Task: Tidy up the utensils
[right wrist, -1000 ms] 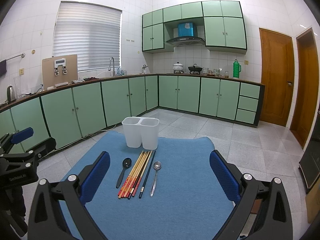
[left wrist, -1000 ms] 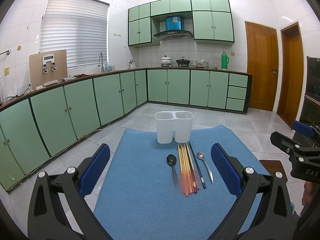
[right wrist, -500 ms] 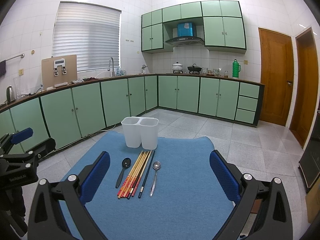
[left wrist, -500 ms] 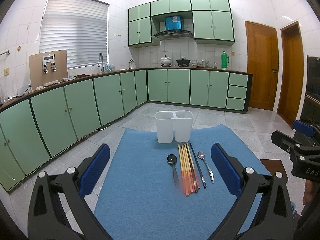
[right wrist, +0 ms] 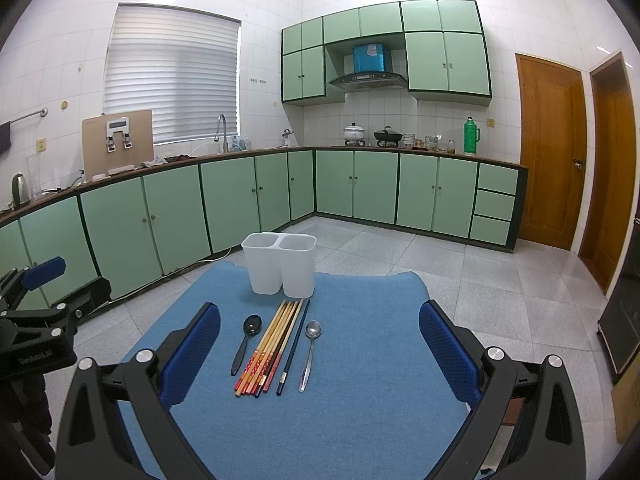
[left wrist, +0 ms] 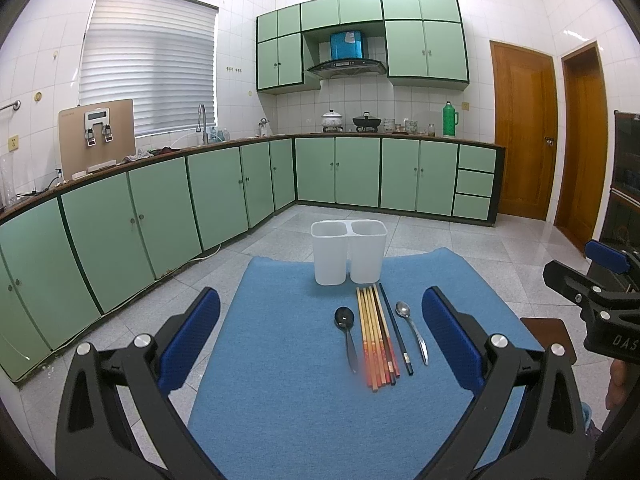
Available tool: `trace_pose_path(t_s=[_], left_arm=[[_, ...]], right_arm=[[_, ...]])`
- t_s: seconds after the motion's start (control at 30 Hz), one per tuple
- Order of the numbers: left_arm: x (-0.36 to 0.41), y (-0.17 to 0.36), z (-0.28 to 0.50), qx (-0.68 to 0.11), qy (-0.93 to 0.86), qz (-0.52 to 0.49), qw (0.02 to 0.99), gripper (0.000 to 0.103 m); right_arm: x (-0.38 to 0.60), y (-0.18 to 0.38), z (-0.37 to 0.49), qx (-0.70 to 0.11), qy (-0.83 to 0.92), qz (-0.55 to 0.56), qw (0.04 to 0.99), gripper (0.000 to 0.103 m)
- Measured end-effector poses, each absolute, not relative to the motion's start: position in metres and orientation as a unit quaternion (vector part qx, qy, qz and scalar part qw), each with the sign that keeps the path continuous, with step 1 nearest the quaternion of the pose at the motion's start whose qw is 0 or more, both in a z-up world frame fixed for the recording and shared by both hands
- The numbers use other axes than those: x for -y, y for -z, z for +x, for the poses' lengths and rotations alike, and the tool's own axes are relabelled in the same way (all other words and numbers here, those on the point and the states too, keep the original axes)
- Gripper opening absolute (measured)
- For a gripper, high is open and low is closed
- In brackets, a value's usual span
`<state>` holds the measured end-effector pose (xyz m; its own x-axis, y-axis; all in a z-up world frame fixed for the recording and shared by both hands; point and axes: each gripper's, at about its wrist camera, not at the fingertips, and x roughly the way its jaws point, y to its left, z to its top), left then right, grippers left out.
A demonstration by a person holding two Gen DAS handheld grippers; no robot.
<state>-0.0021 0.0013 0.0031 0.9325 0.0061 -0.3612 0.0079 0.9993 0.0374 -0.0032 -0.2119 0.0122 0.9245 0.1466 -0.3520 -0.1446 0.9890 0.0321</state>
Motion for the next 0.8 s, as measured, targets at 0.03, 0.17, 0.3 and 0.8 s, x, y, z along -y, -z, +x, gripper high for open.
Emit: trace_pose_path(t_s=[0.03,0.17,0.3,0.8], left_arm=[[-0.002,-0.003,-0.002,-0.184,0.0,0.019,0.983,0.098],[-0.001,-0.003,-0.002,-0.184,0.0,0.019,0.983,0.098],[-0.002,-0.002,-0.002,-0.185,0.001,0.02,0.983,0.098],[-0.002,0.001,-0.001,-0.186,0.001,0.02,0.982,0.098]], right_arm=[[0.211,-0.013,-0.003,-0.18,-0.074,0.003,0.981,0.097],[0.217,-0.008,0.001,-0.182,-0.073,0.003,0.981,0.097],[0.217,-0.006,0.001,-0.182,-0.072,0.005,0.981,0.097],[0.212,-0.002,0.005,-0.189,-0.07,0.009,0.979,0.097]])
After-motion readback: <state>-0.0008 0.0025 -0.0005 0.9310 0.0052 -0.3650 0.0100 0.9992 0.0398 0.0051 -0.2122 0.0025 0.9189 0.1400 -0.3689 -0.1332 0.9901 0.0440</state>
